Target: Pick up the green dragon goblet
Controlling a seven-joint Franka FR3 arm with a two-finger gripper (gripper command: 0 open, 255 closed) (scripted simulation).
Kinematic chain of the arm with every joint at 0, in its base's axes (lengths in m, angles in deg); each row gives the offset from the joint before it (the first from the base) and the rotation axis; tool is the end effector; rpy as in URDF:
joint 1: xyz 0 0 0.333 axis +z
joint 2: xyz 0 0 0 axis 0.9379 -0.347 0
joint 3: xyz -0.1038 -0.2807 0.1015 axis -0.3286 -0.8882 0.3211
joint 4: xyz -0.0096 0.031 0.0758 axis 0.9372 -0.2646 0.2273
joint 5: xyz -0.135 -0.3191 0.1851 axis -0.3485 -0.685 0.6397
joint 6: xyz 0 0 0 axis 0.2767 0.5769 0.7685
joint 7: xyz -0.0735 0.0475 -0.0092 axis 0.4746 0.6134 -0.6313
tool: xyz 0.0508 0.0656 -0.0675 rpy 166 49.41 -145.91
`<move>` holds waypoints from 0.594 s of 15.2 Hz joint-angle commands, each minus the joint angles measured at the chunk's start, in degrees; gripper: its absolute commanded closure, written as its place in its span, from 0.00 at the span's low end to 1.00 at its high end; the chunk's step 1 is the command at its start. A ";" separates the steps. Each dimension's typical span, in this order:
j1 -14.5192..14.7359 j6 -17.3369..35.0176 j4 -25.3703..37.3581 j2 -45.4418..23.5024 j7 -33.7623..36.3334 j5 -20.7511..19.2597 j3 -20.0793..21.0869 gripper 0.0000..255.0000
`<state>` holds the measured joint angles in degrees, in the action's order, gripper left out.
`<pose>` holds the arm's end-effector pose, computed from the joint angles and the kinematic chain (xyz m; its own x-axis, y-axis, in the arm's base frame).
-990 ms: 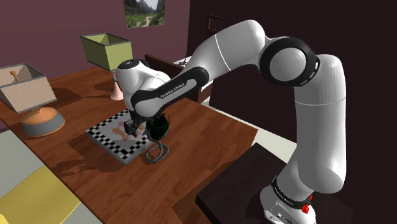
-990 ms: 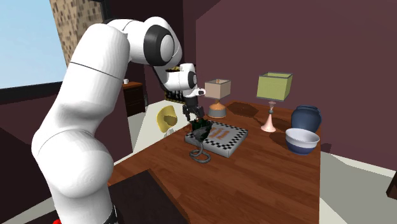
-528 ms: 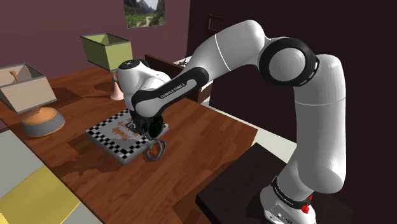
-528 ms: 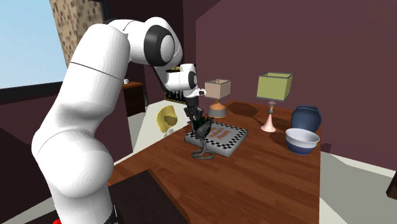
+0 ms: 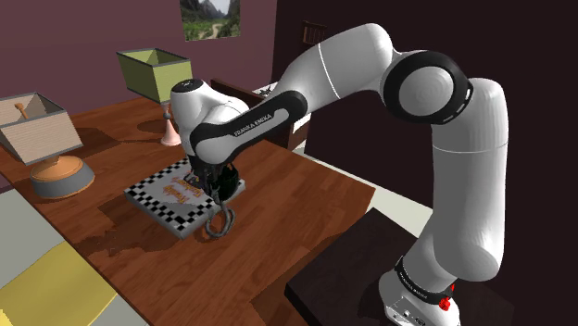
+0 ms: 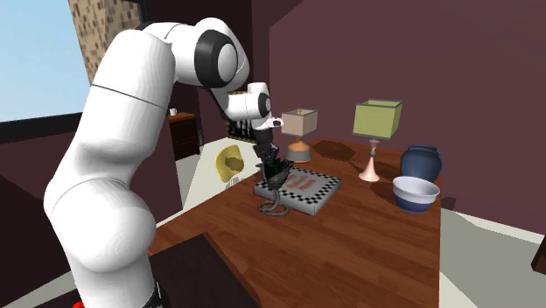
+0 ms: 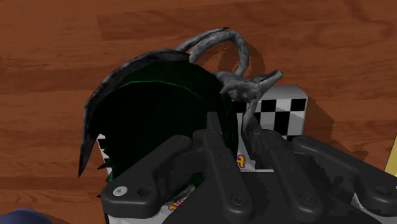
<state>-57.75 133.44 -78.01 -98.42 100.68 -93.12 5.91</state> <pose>0.5785 0.3184 0.3176 0.9799 0.1909 0.0570 0.1841 -0.9770 0.1080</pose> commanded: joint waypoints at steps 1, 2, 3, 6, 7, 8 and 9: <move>0.05 -1.30 0.82 0.69 -0.27 0.41 0.27 1.00; -0.01 -1.89 1.06 1.06 -0.46 0.63 0.38 1.00; -0.06 -2.47 1.32 1.42 -0.64 0.84 0.48 1.00; -0.20 -4.26 2.18 2.46 -1.20 1.46 0.76 1.00; -0.24 -4.87 2.49 2.78 -1.38 1.65 0.85 1.00; -0.28 -5.48 2.82 3.10 -1.56 1.85 0.94 1.00; -0.31 -6.10 3.16 3.41 -1.73 2.03 1.02 1.00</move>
<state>-58.11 128.19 -75.60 -95.36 99.15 -91.30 6.77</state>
